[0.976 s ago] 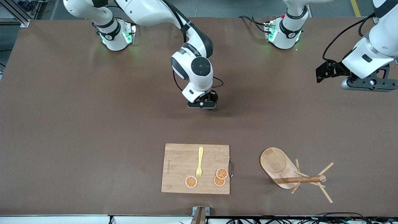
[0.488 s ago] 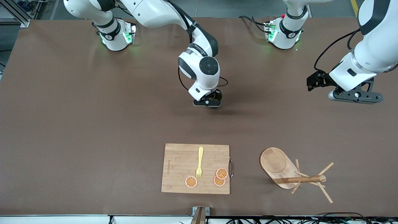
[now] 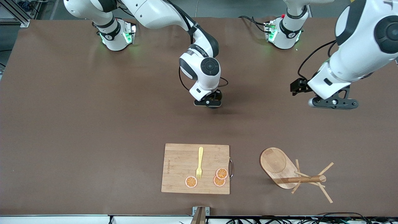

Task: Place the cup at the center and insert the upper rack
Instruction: 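Carry the mug with the right gripper toward the table middle, then set the mug down with the right gripper while the left gripper approaches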

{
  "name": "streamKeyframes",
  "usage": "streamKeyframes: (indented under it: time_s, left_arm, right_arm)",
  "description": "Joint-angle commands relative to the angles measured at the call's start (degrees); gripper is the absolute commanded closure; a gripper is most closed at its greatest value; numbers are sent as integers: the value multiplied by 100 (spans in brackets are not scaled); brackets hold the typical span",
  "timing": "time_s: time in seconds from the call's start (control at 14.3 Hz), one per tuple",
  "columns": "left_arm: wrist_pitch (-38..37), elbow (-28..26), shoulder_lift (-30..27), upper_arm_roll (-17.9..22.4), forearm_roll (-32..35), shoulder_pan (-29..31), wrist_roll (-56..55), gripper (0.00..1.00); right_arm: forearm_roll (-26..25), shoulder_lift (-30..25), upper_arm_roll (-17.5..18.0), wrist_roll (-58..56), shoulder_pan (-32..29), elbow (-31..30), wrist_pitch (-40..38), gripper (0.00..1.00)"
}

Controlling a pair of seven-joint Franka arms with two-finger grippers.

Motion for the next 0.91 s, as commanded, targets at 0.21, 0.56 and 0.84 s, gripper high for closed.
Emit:
streamKeyframes:
  time_s: [0.21,0.56,0.84]
  left_arm:
    - [452,-254,208,-22,-31,-387,-1166,0]
    - [1033,-817,208,-13,-102,-695,-2535,0]
    - [1621,-1327,190,-30,-102,-844,-3774,0]
  right_arm:
    - [-80,48,-57,90,60,89,23,0]
    - [-107,-22,-75,-16,-36,133,-48,0]
    - [-45,-172,-66,-296,-256,134,-311,0]
